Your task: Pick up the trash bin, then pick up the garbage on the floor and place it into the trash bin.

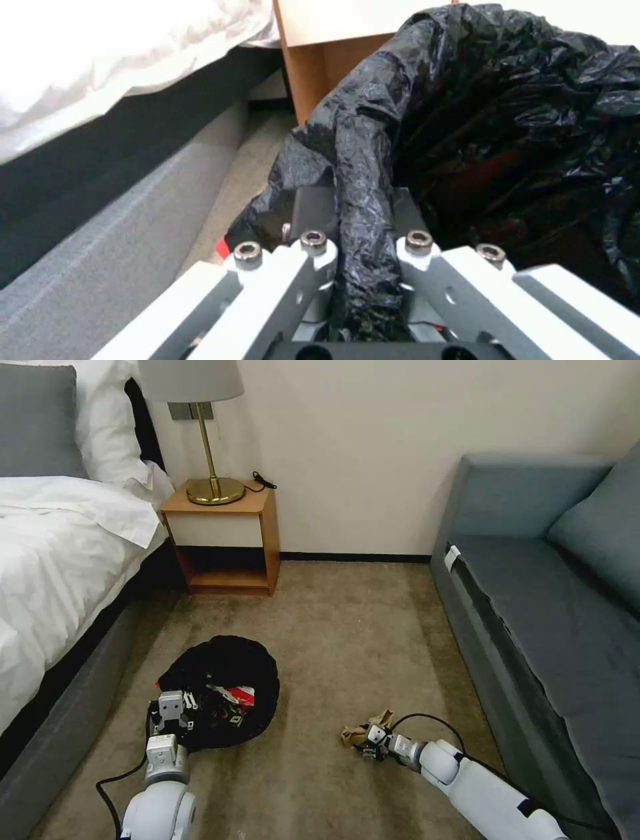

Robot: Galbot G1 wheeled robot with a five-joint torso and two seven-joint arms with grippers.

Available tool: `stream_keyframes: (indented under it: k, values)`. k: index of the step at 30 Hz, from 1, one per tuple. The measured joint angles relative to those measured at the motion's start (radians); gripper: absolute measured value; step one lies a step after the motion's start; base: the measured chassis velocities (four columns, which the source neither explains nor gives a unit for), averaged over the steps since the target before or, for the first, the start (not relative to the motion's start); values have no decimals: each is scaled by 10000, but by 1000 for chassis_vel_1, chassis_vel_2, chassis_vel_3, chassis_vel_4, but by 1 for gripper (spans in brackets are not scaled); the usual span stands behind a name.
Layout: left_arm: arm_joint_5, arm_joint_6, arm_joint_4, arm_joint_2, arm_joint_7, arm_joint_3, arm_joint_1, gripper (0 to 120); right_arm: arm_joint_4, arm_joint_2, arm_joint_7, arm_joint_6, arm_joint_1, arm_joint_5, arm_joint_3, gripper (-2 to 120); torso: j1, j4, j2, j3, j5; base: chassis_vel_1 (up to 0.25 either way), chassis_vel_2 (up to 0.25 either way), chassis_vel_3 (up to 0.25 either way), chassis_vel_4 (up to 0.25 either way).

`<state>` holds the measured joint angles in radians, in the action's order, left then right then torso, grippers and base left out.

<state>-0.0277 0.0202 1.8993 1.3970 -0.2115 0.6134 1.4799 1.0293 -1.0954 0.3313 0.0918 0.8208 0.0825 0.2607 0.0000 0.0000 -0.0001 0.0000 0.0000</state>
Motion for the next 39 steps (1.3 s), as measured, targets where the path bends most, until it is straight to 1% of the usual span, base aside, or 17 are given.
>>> stream_keyframes:
  k: [1, 3, 4, 5, 7, 8, 10, 16, 18, 25, 27, 28, 30, 32, 33, 37, 39]
  values:
    - [0, 0, 0, 0, 0, 0, 0, 4, 0, 0, 0, 0, 0, 0, 0, 35, 0, 0, 0, 0, 0, 0, 0, 0, 0]
    - [-29, -1, 0, -39, -1, 43, -22, 4, -32, -37, -15, 71, 17, 33, -33, 25, 0, 1, 0, 0, 1, 0, 0, 0, 0]
    - [-29, -1, 0, -39, -1, 43, -22, 4, -32, -37, -15, 71, 17, 33, -33, 25, 0, 1, 0, 0, 1, 0, 0, 0, 0]
    - [-40, 0, 0, -40, -2, 49, -22, 4, -32, -50, -19, 94, 25, 39, -63, 22, 0, 1, 0, 0, 2, 0, 0, 0, 0]
    - [-61, -14, 0, -30, -1, 57, -13, 4, -15, -119, -40, 147, 53, 41, -183, 10, 0, 0, 0, 0, 1, 0, 0, 0, 0]
    - [-61, -14, 0, -30, -1, 57, -13, 4, -15, -119, -40, 147, 53, 41, -183, 10, 0, 0, 0, 0, 1, 0, 0, 0, 0]
    - [-81, -62, -2, -18, -2, 72, 6, 4, 11, -259, -62, 238, 49, -8, -349, 0, 0, 0, 0, 0, 0, 0, 0, 0, 0]
    - [-96, -208, -104, -19, -2, 86, 52, 4, 128, -654, -216, 309, -126, -401, -741, 0, 0, 0, 0, -1, -3, 0, 0, 0, 0]
    - [-86, -371, -198, -18, -1, 94, 77, 4, 152, -1051, -645, 582, -307, -761, -914, 0, 0, 1, 0, -1, -1, 0, 0, 0, 0]
    - [-57, -468, -229, -14, -2, 111, 109, 4, 425, -1557, -1521, 769, -602, -1587, -1046, 0, 0, 2, 0, 0, -1, 0, 0, 0, 0]
    - [-23, -468, -155, -9, -2, 69, 126, 4, 860, -1766, -2117, 775, -781, -2179, -1067, 0, 0, 1, 0, 0, -3, 0, 0, 0, 0]
    - [-23, -468, -155, -9, -2, 69, 126, 4, 860, -1766, -2117, 775, -781, -2179, -1067, 0, 0, 1, 0, 0, -3, 0, 0, 0, 0]
    - [33, -465, -76, 26, -5, 21, 133, 4, 1622, -1918, -2707, 722, -892, -2900, -1056, 0, 0, 1, 0, 0, -2, 0, 0, 0, 0]
    - [108, -461, -36, 54, -7, -2, 140, 4, 2333, -1937, -2905, 614, -924, -3542, -973, 0, 0, 2, 0, -1, -3, 0, 0, 0, 0]
    - [108, -461, -36, 54, -7, -2, 140, 4, 2333, -1937, -2905, 614, -924, -3542, -973, 0, 0, 2, 0, -1, -3, 0, 0, 0, 0]
    - [368, -491, 0, 149, -15, -38, 142, 4, 3649, -1996, -3230, 434, -921, -4477, -657, 0, 0, 2, 0, 0, -4, 0, 0, 0, 0]
    - [396, -491, 41, 177, -16, -66, 155, 4, 3893, -2026, -3286, 428, -889, -4598, -555, 0, 0, 2, 0, -1, -4, 0, 0, 0, 0]
